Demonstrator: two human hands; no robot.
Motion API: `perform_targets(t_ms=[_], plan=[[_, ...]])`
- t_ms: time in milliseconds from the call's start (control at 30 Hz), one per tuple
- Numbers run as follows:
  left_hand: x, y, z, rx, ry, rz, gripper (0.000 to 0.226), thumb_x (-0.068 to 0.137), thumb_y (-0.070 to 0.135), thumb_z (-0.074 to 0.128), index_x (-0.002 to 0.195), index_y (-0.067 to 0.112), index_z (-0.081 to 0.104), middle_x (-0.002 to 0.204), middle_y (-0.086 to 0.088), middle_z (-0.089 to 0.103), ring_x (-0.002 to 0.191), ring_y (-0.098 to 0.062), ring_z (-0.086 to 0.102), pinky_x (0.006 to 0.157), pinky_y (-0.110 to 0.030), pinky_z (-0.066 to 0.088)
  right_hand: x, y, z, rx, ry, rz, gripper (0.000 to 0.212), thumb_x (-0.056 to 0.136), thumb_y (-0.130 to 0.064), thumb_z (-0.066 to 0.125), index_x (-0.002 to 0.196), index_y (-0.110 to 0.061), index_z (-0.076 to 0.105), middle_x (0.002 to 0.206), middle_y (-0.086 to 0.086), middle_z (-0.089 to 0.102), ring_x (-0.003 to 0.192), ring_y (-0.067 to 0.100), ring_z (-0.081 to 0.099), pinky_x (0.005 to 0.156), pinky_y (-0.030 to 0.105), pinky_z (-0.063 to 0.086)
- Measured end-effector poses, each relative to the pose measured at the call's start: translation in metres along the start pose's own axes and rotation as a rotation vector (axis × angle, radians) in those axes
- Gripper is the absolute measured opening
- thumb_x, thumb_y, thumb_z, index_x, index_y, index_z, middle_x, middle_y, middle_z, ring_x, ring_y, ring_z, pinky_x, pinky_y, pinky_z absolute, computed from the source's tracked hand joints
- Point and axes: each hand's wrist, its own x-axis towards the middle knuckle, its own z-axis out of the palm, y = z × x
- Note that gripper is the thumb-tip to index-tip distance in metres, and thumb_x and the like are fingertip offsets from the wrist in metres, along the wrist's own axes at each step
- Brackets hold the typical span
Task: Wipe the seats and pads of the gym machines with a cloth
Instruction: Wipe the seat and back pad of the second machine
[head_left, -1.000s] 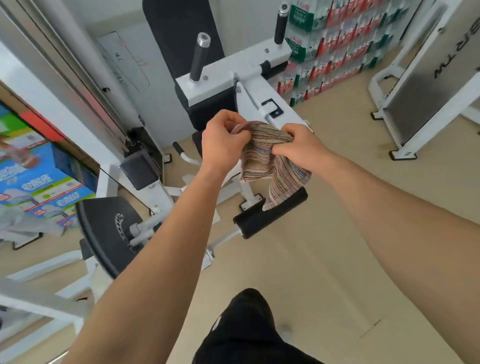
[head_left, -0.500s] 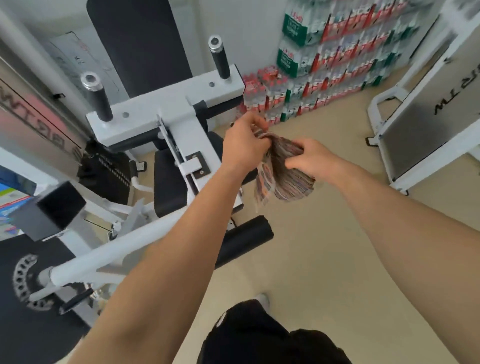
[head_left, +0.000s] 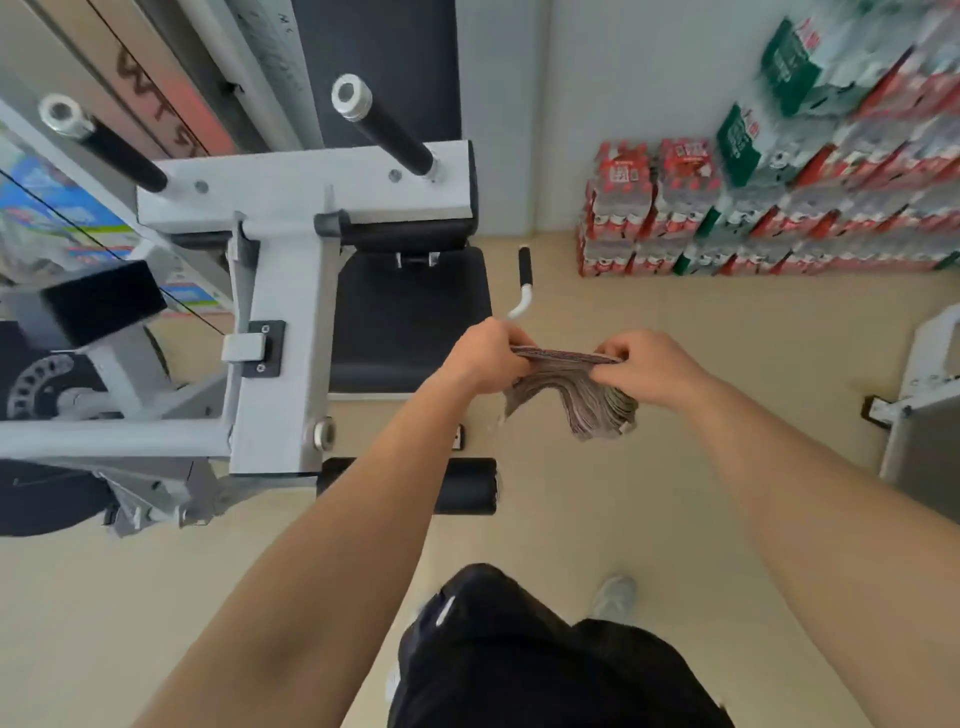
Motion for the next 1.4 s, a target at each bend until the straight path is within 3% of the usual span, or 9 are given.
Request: perform_targets(t_ms=[67, 167, 300, 533, 700, 933, 1167, 1267, 1400], plan=[[0.009, 0.011, 0.012, -0.024, 0.012, -0.055, 0.014, 0.091, 0.020, 0.070, 0.103, 0.021, 0.078, 0.090, 0.004, 0.075, 0.088, -0.016, 0.070, 0.082, -0.035, 0.060, 0.017, 0.014, -0.016, -0.074, -0.081, -0.052, 0.021, 0.079, -0.035, 0.069, 0.066, -0.019, 0.063, 0.078, 0.003, 0.071, 0.076, 0.026, 0.065, 0.070, 0.037, 0.052], [0.027, 0.023, 0.024, -0.079, 0.023, -0.150, 0.015, 0.093, 0.020, 0.069, 0.106, 0.019, 0.077, 0.093, 0.003, 0.074, 0.088, -0.015, 0.069, 0.082, -0.033, 0.060, 0.044, 0.023, -0.038, -0.104, -0.183, -0.109, 0.026, 0.083, -0.033, 0.067, 0.064, -0.019, 0.058, 0.066, 0.001, 0.059, 0.067, 0.023, 0.056, 0.058, 0.033, 0.039], [0.062, 0.036, 0.030, -0.118, 0.055, -0.228, 0.013, 0.096, 0.018, 0.063, 0.105, 0.019, 0.072, 0.097, 0.002, 0.071, 0.092, -0.016, 0.067, 0.083, -0.031, 0.057, 0.091, 0.033, -0.056, -0.094, -0.250, -0.159, 0.026, 0.087, -0.031, 0.065, 0.069, -0.014, 0.057, 0.067, 0.002, 0.057, 0.065, 0.020, 0.053, 0.056, 0.031, 0.036], [0.162, 0.029, 0.028, -0.162, -0.177, -0.266, 0.011, 0.096, 0.027, 0.061, 0.106, 0.031, 0.065, 0.106, 0.003, 0.069, 0.102, -0.018, 0.065, 0.095, -0.041, 0.053, 0.216, 0.047, -0.087, -0.306, -0.390, -0.207, 0.032, 0.086, -0.036, 0.069, 0.068, -0.017, 0.050, 0.067, 0.001, 0.054, 0.067, 0.022, 0.050, 0.056, 0.032, 0.033], [0.241, 0.032, 0.007, -0.298, -0.140, -0.307, 0.010, 0.098, 0.025, 0.060, 0.107, 0.027, 0.064, 0.110, 0.000, 0.068, 0.104, -0.018, 0.064, 0.094, -0.038, 0.052, 0.313, 0.024, -0.122, -0.458, -0.527, -0.230, 0.027, 0.088, -0.036, 0.068, 0.075, -0.018, 0.053, 0.071, -0.001, 0.053, 0.073, 0.022, 0.051, 0.056, 0.031, 0.033], [0.300, 0.025, -0.018, -0.520, 0.365, -0.489, 0.005, 0.092, 0.020, 0.065, 0.095, 0.024, 0.064, 0.086, 0.009, 0.064, 0.080, -0.009, 0.060, 0.061, -0.022, 0.043, 0.421, -0.032, -0.124, -0.429, -0.568, -0.339, 0.029, 0.091, -0.027, 0.066, 0.068, -0.016, 0.051, 0.064, -0.001, 0.051, 0.060, 0.015, 0.048, 0.050, 0.029, 0.030], [0.347, -0.008, -0.016, -0.725, 0.647, -0.858, 0.015, 0.084, 0.016, 0.071, 0.084, 0.024, 0.058, 0.077, 0.007, 0.064, 0.073, -0.015, 0.061, 0.058, -0.025, 0.043, 0.520, -0.076, -0.077, -0.498, -0.869, -0.520, 0.018, 0.091, -0.027, 0.065, 0.086, -0.012, 0.074, 0.075, 0.003, 0.070, 0.068, 0.016, 0.063, 0.057, 0.025, 0.046], [0.366, -0.024, -0.022, -0.851, 0.813, -1.024, 0.012, 0.087, 0.014, 0.066, 0.086, 0.020, 0.056, 0.078, 0.005, 0.060, 0.074, -0.016, 0.059, 0.058, -0.024, 0.042, 0.553, -0.107, -0.052, -0.416, -0.943, -0.649, 0.020, 0.089, -0.027, 0.068, 0.084, -0.008, 0.074, 0.086, 0.016, 0.073, 0.075, 0.020, 0.065, 0.068, 0.032, 0.050], [0.386, -0.046, -0.045, -0.932, 1.245, -1.189, 0.007, 0.094, 0.010, 0.063, 0.097, 0.015, 0.058, 0.089, 0.005, 0.059, 0.079, -0.009, 0.057, 0.063, -0.018, 0.045, 0.581, -0.156, -0.020, -0.280, -0.972, -0.772, 0.011, 0.090, -0.033, 0.068, 0.083, -0.026, 0.073, 0.079, -0.009, 0.071, 0.080, 0.009, 0.065, 0.067, 0.028, 0.049]])
